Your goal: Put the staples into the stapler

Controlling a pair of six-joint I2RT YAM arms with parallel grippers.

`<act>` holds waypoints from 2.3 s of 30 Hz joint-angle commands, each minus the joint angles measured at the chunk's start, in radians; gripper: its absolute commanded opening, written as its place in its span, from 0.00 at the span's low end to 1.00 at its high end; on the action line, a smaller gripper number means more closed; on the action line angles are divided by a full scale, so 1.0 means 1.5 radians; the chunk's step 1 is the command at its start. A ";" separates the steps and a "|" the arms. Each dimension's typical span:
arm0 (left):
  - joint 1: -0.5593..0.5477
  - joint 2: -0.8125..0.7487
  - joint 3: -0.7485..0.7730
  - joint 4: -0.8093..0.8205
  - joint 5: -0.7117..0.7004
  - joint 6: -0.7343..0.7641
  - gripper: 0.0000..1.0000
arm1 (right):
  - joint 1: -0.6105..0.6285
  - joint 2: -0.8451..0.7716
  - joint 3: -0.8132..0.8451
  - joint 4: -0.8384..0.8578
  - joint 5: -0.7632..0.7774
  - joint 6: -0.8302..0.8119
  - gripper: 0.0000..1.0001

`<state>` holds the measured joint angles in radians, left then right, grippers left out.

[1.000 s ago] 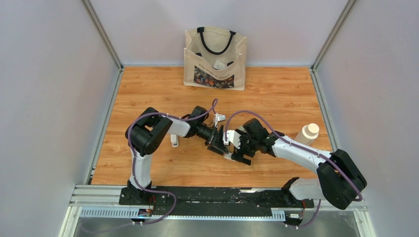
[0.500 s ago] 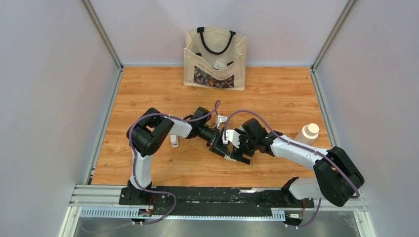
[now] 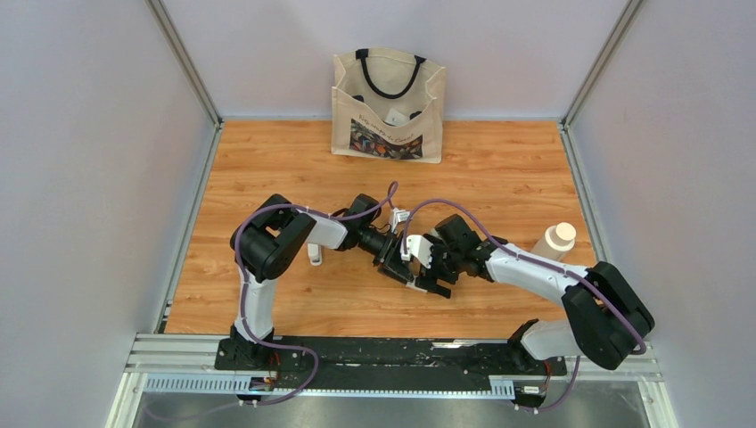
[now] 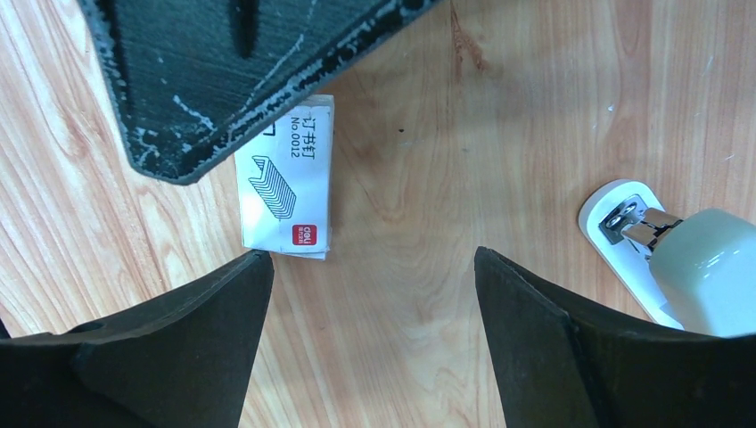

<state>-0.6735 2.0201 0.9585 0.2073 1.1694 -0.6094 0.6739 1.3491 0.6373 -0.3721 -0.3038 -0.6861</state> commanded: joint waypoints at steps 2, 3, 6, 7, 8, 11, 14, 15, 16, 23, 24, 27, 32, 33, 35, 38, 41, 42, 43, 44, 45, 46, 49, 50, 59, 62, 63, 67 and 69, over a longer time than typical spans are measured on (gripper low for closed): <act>-0.005 0.013 0.025 0.012 0.015 0.015 0.64 | 0.005 -0.004 0.016 0.031 0.007 0.012 0.87; -0.005 0.015 0.027 0.002 0.012 0.023 0.64 | 0.005 -0.006 0.016 0.033 0.009 0.012 0.86; -0.005 0.022 0.035 -0.037 0.003 0.053 0.64 | 0.005 -0.009 0.017 0.030 0.013 0.012 0.86; -0.005 0.025 0.038 -0.047 0.002 0.061 0.64 | 0.005 -0.010 0.017 0.030 0.013 0.010 0.86; -0.005 0.027 0.041 -0.055 0.001 0.067 0.64 | 0.004 -0.014 0.018 0.026 0.013 0.009 0.87; -0.005 0.026 0.047 -0.074 -0.001 0.084 0.64 | 0.004 -0.022 0.019 0.018 0.007 0.003 0.87; -0.005 0.028 0.053 -0.091 -0.005 0.094 0.64 | 0.001 -0.031 0.025 -0.001 -0.010 0.000 0.87; -0.005 0.029 0.054 -0.094 -0.004 0.096 0.64 | -0.002 -0.034 0.026 -0.007 -0.016 0.000 0.87; -0.004 0.029 0.055 -0.097 -0.004 0.097 0.64 | -0.005 -0.037 0.028 -0.012 -0.024 0.001 0.87; -0.003 0.034 0.058 -0.099 -0.003 0.097 0.64 | -0.019 -0.028 0.047 -0.045 -0.081 0.018 0.86; -0.003 0.034 0.058 -0.098 -0.003 0.096 0.63 | -0.019 -0.022 0.053 -0.054 -0.085 0.018 0.85; -0.003 0.033 0.060 -0.098 -0.004 0.097 0.61 | -0.019 -0.017 0.057 -0.069 -0.086 0.011 0.84; -0.003 0.032 0.058 -0.094 -0.009 0.091 0.61 | -0.019 -0.009 0.064 -0.057 -0.100 0.046 0.83; -0.003 0.033 0.059 -0.093 -0.009 0.091 0.61 | -0.019 -0.002 0.069 -0.057 -0.103 0.055 0.83; -0.003 0.032 0.060 -0.090 -0.008 0.089 0.60 | -0.018 0.018 0.079 -0.065 -0.097 0.066 0.83; -0.003 0.032 0.061 -0.087 -0.001 0.086 0.60 | -0.017 0.047 0.101 -0.078 -0.094 0.083 0.82; -0.002 0.029 0.061 -0.085 -0.001 0.085 0.61 | -0.015 0.054 0.125 -0.092 -0.109 0.105 0.82; -0.002 0.029 0.060 -0.085 -0.002 0.086 0.61 | -0.013 0.053 0.126 -0.091 -0.106 0.108 0.82; -0.001 0.029 0.060 -0.085 -0.002 0.086 0.60 | -0.009 0.051 0.124 -0.090 -0.104 0.110 0.82; 0.000 0.030 0.061 -0.085 -0.002 0.085 0.60 | -0.006 0.052 0.122 -0.089 -0.103 0.111 0.82; 0.001 0.029 0.061 -0.085 -0.003 0.086 0.60 | -0.004 0.053 0.120 -0.089 -0.101 0.111 0.82; 0.003 0.030 0.061 -0.085 -0.004 0.086 0.60 | -0.003 0.056 0.119 -0.091 -0.099 0.111 0.82; 0.007 0.030 0.060 -0.083 -0.004 0.084 0.60 | 0.005 0.076 0.123 -0.101 -0.093 0.110 0.80; 0.008 0.030 0.060 -0.084 -0.005 0.084 0.60 | 0.010 0.083 0.125 -0.102 -0.089 0.109 0.80; 0.014 0.031 0.056 -0.072 -0.004 0.074 0.60 | 0.048 0.112 0.131 -0.085 -0.010 0.115 0.79; 0.014 0.029 0.053 -0.064 -0.002 0.066 0.60 | 0.048 0.107 0.126 -0.076 0.000 0.113 0.78; 0.014 0.030 0.052 -0.059 -0.002 0.062 0.60 | 0.048 0.105 0.126 -0.073 0.001 0.113 0.77; 0.013 0.030 0.044 -0.026 0.004 0.035 0.59 | 0.048 0.114 0.129 -0.076 0.003 0.108 0.70; 0.013 0.029 0.042 -0.015 0.004 0.025 0.58 | 0.048 0.118 0.132 -0.081 0.003 0.107 0.68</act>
<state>-0.6575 2.0613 1.0203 0.1066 1.1511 -0.5343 0.7437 1.5154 0.8021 -0.5110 -0.3141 -0.5270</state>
